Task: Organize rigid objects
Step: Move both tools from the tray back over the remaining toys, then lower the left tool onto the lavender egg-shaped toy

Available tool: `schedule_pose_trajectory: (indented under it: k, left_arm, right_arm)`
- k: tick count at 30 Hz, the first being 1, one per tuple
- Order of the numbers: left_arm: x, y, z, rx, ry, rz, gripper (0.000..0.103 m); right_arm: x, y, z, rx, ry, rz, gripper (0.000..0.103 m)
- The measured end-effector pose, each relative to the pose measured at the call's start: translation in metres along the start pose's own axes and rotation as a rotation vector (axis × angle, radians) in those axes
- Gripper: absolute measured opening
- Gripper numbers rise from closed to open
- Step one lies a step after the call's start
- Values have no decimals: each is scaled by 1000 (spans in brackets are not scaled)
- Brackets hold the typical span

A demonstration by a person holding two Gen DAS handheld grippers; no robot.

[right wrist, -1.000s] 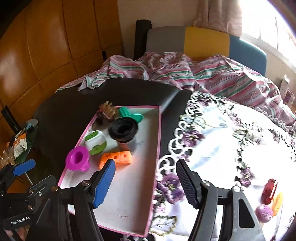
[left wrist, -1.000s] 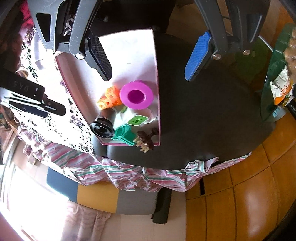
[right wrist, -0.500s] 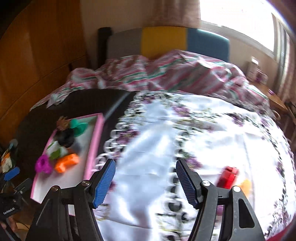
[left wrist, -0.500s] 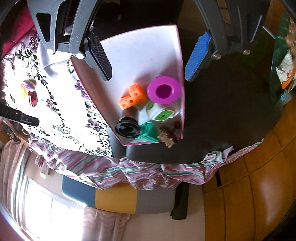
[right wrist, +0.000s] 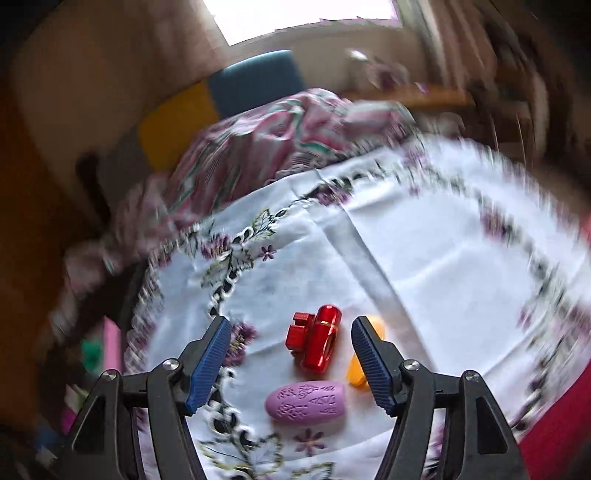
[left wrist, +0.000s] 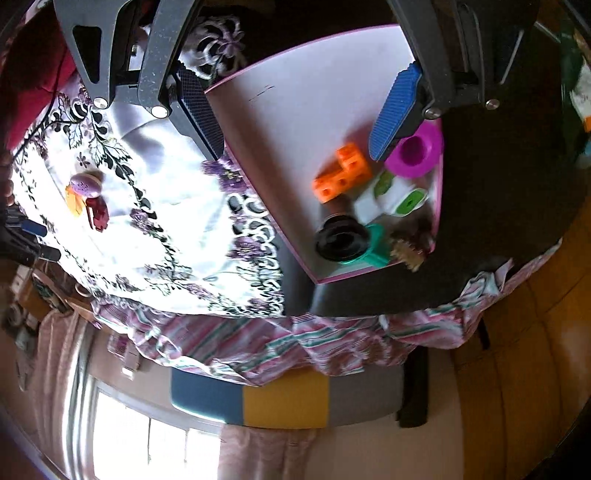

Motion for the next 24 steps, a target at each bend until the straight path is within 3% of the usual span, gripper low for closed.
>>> schedule_pose_trajectory:
  k: [2,7,24]
  left_arm:
    - [5,12,-3,26,-5,10,82]
    - [18,35,-9,64,-22,34,82]
    - [49,104,-20,173,-62,104,82]
  right_arm:
    - [-1,16,-2,103,10,-23,69]
    - [-6,25,-9,183,50,-74,70]
    - [-4,26,-9,219,40,-113,72]
Point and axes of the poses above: each gripper's, at about its wrist camera, not at the fingertips, and x roughly the way its jaws point, y to its right, z to its underside, the point moved 10 cm from there along x, roughly the way its jaws point, and after that the axes turned 2 degrees about z, right-handed, at the moved point
